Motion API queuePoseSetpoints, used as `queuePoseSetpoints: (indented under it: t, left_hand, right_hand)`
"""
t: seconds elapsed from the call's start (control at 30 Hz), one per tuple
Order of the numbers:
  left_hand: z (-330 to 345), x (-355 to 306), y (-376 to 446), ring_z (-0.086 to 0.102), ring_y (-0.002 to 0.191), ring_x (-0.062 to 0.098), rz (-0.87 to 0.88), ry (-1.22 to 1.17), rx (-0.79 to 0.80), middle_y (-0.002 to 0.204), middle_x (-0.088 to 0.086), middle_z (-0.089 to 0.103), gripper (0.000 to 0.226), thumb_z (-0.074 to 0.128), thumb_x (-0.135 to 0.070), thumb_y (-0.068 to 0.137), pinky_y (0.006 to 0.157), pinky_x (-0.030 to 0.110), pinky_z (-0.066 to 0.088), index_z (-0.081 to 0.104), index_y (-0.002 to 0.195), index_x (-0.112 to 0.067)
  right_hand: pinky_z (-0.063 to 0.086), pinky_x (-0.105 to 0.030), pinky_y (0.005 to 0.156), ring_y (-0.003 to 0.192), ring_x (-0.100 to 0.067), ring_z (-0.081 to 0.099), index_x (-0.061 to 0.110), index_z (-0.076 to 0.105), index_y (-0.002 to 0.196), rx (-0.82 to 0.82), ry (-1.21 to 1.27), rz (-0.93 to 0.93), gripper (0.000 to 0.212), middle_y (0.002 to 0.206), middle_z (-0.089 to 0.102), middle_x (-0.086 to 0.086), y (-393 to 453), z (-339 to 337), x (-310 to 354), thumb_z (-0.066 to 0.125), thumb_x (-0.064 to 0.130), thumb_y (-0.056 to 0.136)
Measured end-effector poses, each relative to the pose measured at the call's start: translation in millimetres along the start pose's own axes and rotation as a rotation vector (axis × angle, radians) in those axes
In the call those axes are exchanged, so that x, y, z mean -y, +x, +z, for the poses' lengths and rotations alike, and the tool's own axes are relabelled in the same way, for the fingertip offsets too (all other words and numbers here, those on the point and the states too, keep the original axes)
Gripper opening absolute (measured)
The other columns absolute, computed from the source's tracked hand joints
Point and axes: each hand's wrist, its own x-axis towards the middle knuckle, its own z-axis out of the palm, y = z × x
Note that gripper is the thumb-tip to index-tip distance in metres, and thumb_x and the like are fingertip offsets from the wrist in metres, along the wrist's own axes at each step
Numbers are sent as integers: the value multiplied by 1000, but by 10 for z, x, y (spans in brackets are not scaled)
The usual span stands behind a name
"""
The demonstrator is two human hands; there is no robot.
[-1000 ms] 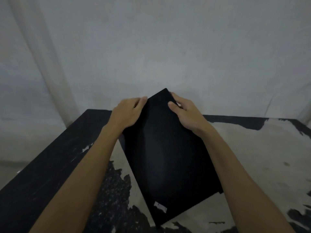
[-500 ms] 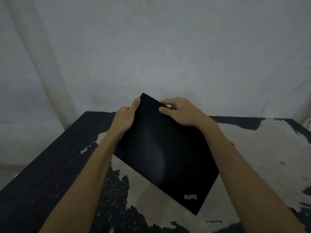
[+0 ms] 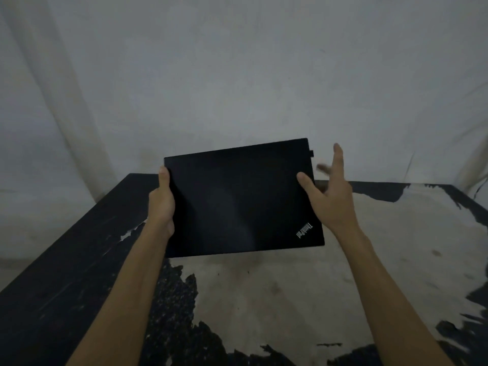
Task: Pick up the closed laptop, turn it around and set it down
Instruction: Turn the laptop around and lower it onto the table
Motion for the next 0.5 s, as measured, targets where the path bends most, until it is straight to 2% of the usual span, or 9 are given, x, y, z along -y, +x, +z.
queuePoseSetpoints:
  t: [0.03, 0.1, 0.13, 0.23, 0.3, 0.37, 0.43, 0.5]
  left_hand:
    - [-6, 21, 4, 56, 111, 25, -10, -8, -2, 126, 2, 61, 80, 38, -72, 97, 104, 42, 45, 55, 145, -10]
    - [0, 62, 21, 59, 115, 28, -30, -12, -5, 134, 4, 63, 81, 39, -74, 96, 106, 45, 46, 56, 144, -11]
    - [9, 72, 30, 59, 117, 29, -42, -6, -8, 135, 6, 63, 82, 39, -74, 95, 106, 45, 46, 56, 145, -11]
    - [38, 69, 21, 62, 115, 29, -63, 47, 25, 129, 7, 66, 76, 40, -70, 98, 103, 44, 49, 59, 140, -10]
    - [54, 24, -43, 66, 101, 24, -48, 76, 124, 114, 4, 69, 57, 44, -59, 103, 85, 38, 54, 64, 126, -11]
    - [47, -3, -80, 70, 100, 25, -14, 99, 277, 114, 6, 73, 41, 52, -44, 105, 77, 36, 55, 66, 126, -11]
    - [20, 25, -48, 71, 109, 27, 36, 122, 417, 124, 7, 73, 35, 60, -34, 102, 86, 40, 58, 65, 134, -18]
    - [-12, 127, 0, 69, 117, 20, 103, 176, 520, 131, -1, 72, 40, 64, -31, 100, 97, 40, 55, 62, 139, -29]
  right_hand:
    - [53, -39, 103, 116, -18, 64, 35, 3, 163, 31, 71, 38, 92, 139, 61, -4, -37, 26, -30, 65, 42, 96]
    - [52, -31, 104, 113, -6, 63, 34, 3, 163, 99, 174, 78, 85, 132, 64, 5, -112, 90, -74, 60, 33, 100]
    - [51, -27, 105, 116, -5, 62, 33, 8, 163, 126, 198, 77, 79, 135, 62, 6, -145, 123, -96, 58, 30, 102]
    - [51, -34, 107, 127, -8, 60, 29, 38, 156, 130, 231, 43, 55, 142, 61, 8, -185, 181, -238, 55, 27, 104]
    - [55, -31, 101, 121, -6, 64, 33, 49, 148, 97, 308, 82, 46, 135, 66, 11, -201, 183, -332, 56, 26, 103]
    - [58, -29, 96, 115, -6, 69, 35, 54, 144, 67, 378, 139, 43, 130, 69, 12, -218, 178, -421, 58, 24, 103]
    - [59, -30, 93, 115, -12, 70, 30, 56, 145, 34, 438, 197, 44, 130, 71, 8, -224, 155, -522, 59, 22, 102]
    - [59, -33, 94, 114, -15, 71, 27, 56, 146, -13, 460, 238, 45, 130, 72, 5, -199, 117, -603, 59, 20, 102]
